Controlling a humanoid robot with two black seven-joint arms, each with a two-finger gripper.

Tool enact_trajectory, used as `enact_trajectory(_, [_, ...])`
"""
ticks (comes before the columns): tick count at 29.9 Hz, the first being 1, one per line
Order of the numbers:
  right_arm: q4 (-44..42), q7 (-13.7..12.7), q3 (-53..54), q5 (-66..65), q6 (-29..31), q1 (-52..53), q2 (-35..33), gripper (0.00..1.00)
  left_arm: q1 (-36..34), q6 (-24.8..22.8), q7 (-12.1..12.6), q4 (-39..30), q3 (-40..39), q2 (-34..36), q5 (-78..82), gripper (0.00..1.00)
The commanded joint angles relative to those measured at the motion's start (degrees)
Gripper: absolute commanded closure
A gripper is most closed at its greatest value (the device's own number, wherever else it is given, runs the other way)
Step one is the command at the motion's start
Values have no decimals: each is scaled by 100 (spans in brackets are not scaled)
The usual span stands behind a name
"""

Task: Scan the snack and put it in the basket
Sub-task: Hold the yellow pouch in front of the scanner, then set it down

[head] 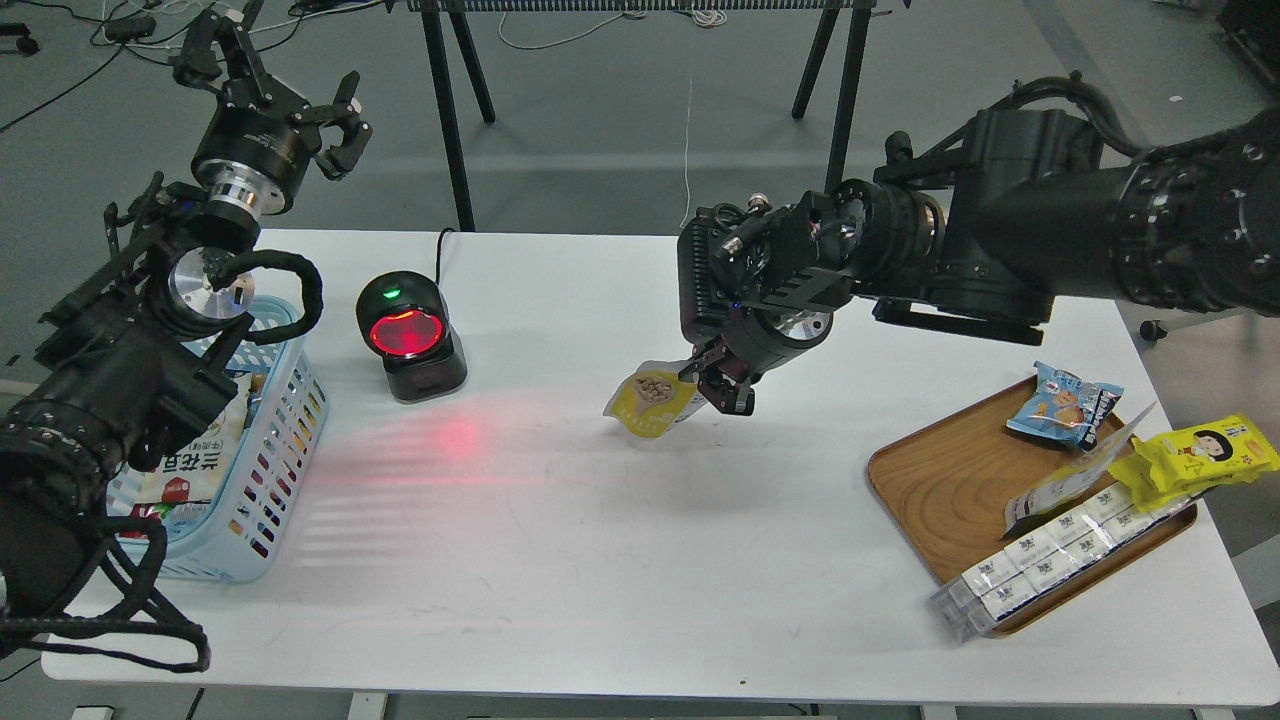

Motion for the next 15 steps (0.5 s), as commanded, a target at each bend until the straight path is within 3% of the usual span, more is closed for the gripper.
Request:
enact_trajectory(1, [-10,0,146,8,1,-31,-1,100,17,1,-17,0,-2,-14,0,1])
enact_trajectory(15, [16,0,208,0,1,-75,-1,100,26,1,-18,0,-2,12,-8,1])
